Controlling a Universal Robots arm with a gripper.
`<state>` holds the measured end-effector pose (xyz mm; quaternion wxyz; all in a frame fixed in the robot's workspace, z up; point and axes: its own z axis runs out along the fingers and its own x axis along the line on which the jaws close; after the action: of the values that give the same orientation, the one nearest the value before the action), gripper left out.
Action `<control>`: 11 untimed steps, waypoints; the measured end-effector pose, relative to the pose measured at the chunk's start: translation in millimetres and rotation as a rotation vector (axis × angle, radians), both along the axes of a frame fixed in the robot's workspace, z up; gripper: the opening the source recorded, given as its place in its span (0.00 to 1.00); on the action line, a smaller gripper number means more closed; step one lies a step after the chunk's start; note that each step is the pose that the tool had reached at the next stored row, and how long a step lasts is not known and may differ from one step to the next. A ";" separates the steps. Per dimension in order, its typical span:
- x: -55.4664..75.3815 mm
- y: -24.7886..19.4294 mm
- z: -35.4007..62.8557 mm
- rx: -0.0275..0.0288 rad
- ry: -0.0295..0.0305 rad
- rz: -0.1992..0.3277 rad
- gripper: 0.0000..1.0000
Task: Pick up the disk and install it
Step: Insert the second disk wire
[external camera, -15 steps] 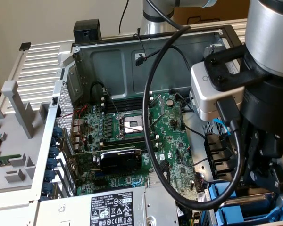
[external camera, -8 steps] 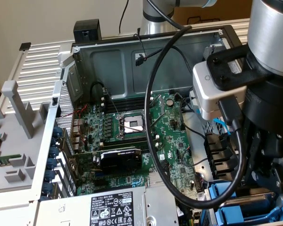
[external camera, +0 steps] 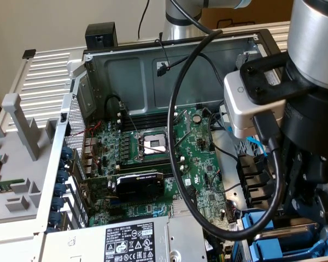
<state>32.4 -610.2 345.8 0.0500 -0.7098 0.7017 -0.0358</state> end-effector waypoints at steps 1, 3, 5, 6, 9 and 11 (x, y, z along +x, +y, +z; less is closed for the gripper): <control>0.0 0.0 -0.1 -0.0001 0.0000 -0.002 0.17; 0.0 0.0 -0.3 -0.0001 0.0000 -0.005 0.17; 0.0 0.2 -0.6 0.0002 0.0000 -0.008 0.17; 0.1 0.4 -0.7 0.0002 0.0000 -0.010 0.17; 0.0 1.0 -0.6 0.0000 0.0000 -0.016 0.17; 0.0 1.1 -0.7 0.0002 0.0000 -0.020 0.17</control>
<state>32.5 -609.1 345.0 0.0497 -0.7027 0.7089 -0.0363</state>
